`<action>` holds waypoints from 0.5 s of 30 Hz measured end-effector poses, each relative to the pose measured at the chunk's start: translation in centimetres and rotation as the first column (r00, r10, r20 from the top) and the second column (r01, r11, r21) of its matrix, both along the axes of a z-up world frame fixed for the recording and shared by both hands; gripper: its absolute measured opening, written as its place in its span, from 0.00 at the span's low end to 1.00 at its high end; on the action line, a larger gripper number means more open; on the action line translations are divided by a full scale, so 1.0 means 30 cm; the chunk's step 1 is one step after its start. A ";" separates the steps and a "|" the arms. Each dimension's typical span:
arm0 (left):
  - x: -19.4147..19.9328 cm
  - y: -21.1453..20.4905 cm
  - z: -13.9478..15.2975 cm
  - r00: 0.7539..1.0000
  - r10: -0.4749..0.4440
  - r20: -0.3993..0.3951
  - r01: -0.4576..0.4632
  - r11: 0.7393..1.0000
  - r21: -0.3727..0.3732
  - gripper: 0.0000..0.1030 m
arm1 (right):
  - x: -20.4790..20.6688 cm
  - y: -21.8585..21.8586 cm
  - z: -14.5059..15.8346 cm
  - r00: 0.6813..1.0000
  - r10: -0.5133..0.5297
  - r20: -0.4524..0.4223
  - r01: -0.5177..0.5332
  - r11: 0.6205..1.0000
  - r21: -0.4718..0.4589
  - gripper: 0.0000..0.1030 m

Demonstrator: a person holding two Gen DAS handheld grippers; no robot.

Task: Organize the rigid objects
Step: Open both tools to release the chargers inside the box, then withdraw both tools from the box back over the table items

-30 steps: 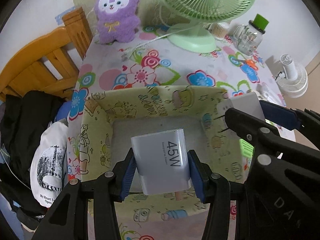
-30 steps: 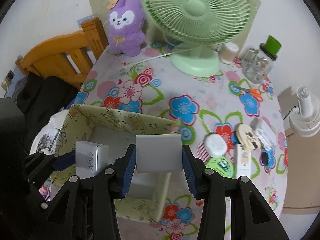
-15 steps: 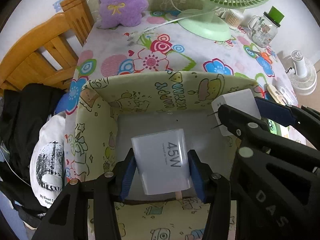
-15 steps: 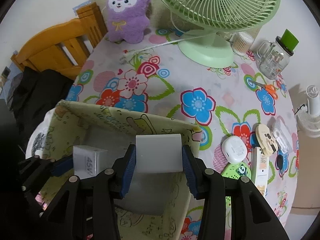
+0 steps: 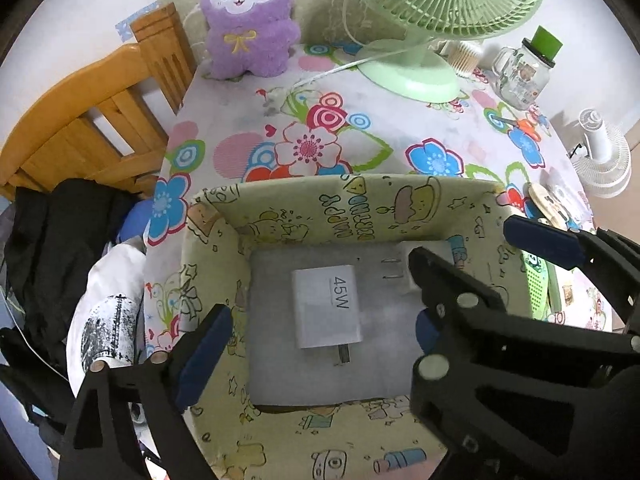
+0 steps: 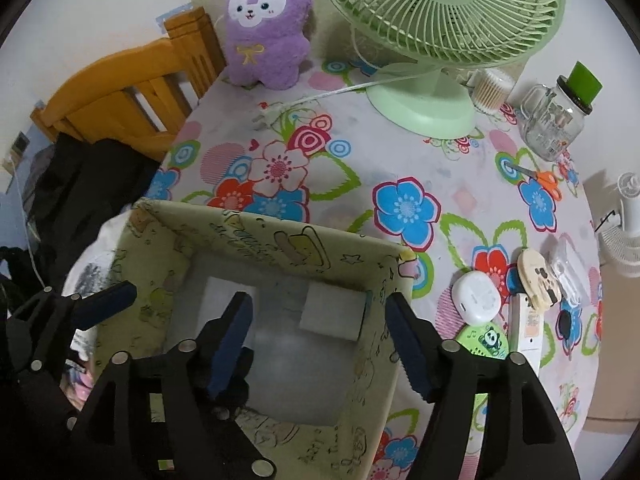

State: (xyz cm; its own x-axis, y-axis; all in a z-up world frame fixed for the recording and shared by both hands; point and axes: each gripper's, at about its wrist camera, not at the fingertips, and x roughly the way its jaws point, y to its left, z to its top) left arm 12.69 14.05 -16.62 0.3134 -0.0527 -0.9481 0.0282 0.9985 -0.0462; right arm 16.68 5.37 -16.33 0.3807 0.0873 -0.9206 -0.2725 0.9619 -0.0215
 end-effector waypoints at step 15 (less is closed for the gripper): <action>-0.081 -0.090 0.100 0.998 -0.027 0.052 0.025 0.999 0.037 0.96 | -0.095 -0.088 0.100 0.999 -0.008 0.034 0.009 1.000 -0.003 0.87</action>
State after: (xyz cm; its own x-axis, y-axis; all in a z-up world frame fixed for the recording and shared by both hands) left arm 10.25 11.35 -13.62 0.3617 -0.0273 -0.9319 0.0554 0.9984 -0.0077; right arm 13.82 2.72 -13.33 0.4124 0.0815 -0.9074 -0.2634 0.9641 -0.0332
